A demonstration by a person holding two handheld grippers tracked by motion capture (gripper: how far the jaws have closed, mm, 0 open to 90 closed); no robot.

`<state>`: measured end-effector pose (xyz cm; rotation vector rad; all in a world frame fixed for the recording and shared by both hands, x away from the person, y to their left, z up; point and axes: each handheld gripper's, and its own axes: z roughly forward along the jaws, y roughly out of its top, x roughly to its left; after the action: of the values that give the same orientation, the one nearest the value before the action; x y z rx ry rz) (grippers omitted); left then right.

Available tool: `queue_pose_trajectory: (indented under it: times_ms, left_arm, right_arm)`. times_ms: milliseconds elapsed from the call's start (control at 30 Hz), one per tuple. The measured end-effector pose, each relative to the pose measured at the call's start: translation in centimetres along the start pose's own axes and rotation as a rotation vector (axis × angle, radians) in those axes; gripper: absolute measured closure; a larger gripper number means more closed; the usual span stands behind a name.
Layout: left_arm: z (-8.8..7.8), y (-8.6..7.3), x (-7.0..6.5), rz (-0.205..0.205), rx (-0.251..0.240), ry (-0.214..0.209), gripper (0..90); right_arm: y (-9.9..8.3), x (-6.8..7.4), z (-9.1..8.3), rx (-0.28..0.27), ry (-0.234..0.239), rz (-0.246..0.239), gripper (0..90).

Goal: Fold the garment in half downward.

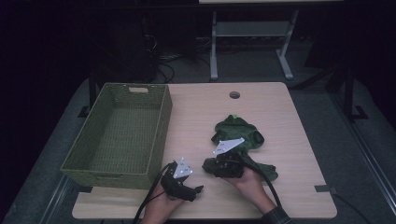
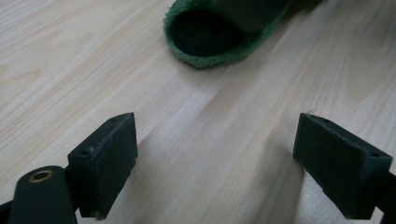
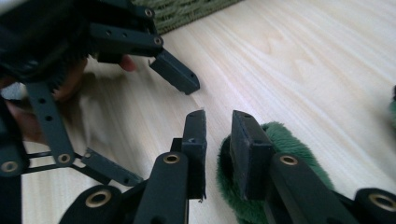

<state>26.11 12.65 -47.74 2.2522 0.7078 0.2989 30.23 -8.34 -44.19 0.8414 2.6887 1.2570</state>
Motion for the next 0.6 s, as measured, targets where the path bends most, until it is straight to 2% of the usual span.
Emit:
queue_pose_trajectory:
  times_ms: [200,233,267,300,400,600]
  left_arm:
    - [0.0,0.0,0.1,0.009,0.005,0.001,12.9]
    - [0.0,0.0,0.1,0.011,0.007,0.0,12.9]
    - [-0.1,0.0,0.1,0.013,0.008,0.001,12.9]
    - [0.0,0.0,0.1,0.013,0.007,0.0,12.9]
    - [0.0,0.0,0.1,0.013,0.007,-0.001,12.9]
    - [0.0,0.0,0.1,0.013,0.005,-0.004,12.9]
  right_arm:
    - [-0.6,-0.3,1.6,0.044,-0.047,-0.021,74.7]
    - [-0.8,-0.3,1.9,0.056,-0.048,-0.012,74.8]
    - [-1.0,-0.5,2.2,0.065,-0.054,-0.033,74.8]
    - [-1.1,-0.4,2.5,0.072,-0.058,-0.028,75.5]
    - [-1.2,-0.2,2.5,0.071,-0.087,-0.059,81.7]
    - [-1.4,0.1,2.2,0.067,-0.07,-0.061,85.0]
